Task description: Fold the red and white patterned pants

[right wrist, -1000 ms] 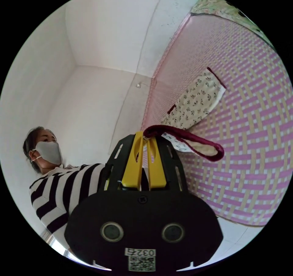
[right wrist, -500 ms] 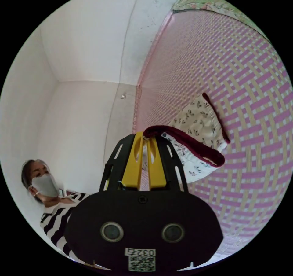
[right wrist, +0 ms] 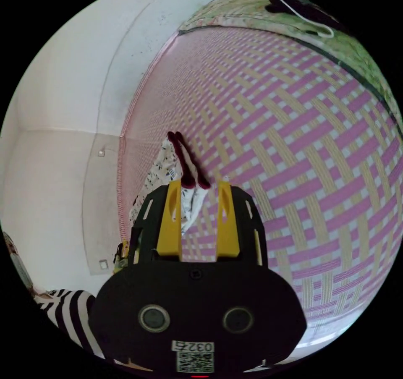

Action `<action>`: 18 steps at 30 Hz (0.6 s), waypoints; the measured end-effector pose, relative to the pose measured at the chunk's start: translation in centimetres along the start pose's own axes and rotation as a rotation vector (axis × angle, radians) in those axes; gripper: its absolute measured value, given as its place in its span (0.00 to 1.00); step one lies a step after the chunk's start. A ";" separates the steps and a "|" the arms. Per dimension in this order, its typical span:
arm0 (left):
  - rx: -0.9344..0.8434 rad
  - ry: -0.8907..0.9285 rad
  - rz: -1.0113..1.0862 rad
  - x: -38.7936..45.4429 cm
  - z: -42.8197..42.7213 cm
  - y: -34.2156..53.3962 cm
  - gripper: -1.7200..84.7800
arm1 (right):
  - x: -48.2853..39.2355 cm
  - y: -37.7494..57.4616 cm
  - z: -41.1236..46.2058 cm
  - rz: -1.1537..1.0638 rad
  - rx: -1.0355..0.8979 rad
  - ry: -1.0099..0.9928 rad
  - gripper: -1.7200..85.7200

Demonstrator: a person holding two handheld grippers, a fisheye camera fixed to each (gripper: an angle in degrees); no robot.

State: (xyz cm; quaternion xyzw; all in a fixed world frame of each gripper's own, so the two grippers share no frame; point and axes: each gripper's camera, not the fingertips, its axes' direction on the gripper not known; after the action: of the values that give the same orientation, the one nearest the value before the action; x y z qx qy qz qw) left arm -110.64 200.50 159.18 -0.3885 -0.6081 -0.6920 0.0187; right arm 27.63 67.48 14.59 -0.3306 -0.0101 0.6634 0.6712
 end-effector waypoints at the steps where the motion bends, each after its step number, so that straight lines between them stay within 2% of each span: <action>1: -0.025 -0.028 -0.008 -0.5 -0.3 1.2 0.09 | 0.5 0.7 0.3 0.013 -0.019 -0.027 0.17; 4: -0.098 -0.114 -0.027 -1.2 0.7 3.9 0.12 | 0.1 1.4 1.9 0.022 -0.059 -0.054 0.18; 9: -0.200 -0.061 -0.025 -0.9 5.1 6.3 0.15 | -3.5 0.6 5.2 -0.071 -0.096 -0.021 0.18; 15: -0.092 0.059 -0.149 -1.8 8.1 6.0 0.09 | -7.3 -0.6 8.0 -0.158 -0.172 0.114 0.09; 18: -0.027 0.203 -0.213 -2.2 7.6 6.3 0.05 | -9.0 -0.1 5.7 -0.190 -0.105 0.043 0.08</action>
State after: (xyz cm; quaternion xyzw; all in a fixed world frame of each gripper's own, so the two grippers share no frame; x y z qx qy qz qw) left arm -102.06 204.37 162.86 -0.2499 -0.6314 -0.7341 0.0015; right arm 24.07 61.81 22.91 -0.3768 -0.0617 0.5882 0.7130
